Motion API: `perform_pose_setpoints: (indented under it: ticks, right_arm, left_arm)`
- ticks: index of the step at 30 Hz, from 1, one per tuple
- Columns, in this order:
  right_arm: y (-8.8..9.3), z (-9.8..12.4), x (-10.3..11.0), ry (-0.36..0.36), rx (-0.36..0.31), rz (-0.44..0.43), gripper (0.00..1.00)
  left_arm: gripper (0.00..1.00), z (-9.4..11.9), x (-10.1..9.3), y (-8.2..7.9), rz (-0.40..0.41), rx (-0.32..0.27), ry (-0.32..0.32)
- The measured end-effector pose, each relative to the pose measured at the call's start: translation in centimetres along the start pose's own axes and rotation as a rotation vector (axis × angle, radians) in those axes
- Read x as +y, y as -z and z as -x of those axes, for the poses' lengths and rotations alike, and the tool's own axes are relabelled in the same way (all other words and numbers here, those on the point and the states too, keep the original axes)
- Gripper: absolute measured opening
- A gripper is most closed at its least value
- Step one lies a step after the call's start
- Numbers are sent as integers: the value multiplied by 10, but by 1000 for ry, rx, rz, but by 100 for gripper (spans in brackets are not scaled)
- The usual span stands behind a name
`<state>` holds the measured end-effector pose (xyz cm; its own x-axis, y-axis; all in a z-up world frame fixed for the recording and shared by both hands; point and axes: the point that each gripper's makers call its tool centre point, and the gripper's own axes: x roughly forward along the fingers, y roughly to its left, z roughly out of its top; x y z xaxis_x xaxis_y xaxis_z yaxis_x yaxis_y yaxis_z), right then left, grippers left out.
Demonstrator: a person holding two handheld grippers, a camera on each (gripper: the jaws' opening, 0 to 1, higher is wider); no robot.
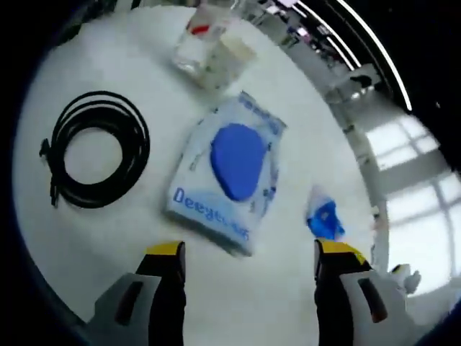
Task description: Arrange the tabletop items into an orderly group along one side of the table until the central work area is clear of visible clutter.
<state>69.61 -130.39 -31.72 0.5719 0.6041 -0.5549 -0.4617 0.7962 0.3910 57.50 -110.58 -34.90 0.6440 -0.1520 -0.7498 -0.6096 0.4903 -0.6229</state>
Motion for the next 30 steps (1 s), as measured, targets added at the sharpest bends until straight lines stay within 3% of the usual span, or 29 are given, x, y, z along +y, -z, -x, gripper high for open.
perform_pose_setpoints:
  ticks: [1, 2, 4, 9, 11, 12, 13, 14, 19, 22, 24, 25, 28, 30]
  right_arm:
    - [0, 0, 2, -5, 2, 7, 31]
    - [0, 0, 6, -14, 4, 17, 31]
    - [0, 0, 11, -25, 3, 26, 31]
    - [-3, 0, 14, -35, -6, 41, 31]
    - [-4, 1, 15, -34, -10, 41, 30]
    - [-4, 2, 15, -33, -11, 42, 30]
    - [-4, 3, 15, -34, -11, 42, 30]
    - [-4, 4, 15, -35, -12, 43, 30]
    - [-4, 11, 13, -32, -21, 45, 28]
    - [-4, 12, 11, -29, -19, 41, 27]
    - [-6, 12, 13, -33, -25, 40, 27]
    - [-7, 12, 14, -36, -27, 40, 27]
    - [-9, 8, 21, -55, -26, 45, 27]
    - [-10, 5, 28, -71, -22, 58, 28]
  left_arm:
    - [60, -1, 3, -7, 12, -36, -13]
    - [54, -3, 3, -8, -7, -34, -5]
    - [48, -7, 9, -18, -11, -66, -42]
    - [27, -16, 11, -37, 135, -159, -55]
    - [15, -18, 19, -37, 104, -150, -113]
    - [7, -20, 26, -34, 52, -126, -149]
    - [5, -21, 21, -36, 64, -133, -114]
    - [5, -21, 19, -37, 136, -143, -109]
    - [2, -20, 18, -35, 98, -124, -112]
    - [0, -18, 18, -33, 169, -137, -70]
    - [0, -15, 15, -36, 129, -133, -58]
    - [0, -14, 17, -39, 55, -132, -60]
    - [0, -11, 11, -39, 82, -135, -42]
    - [0, -9, 7, -38, 60, -132, -33]
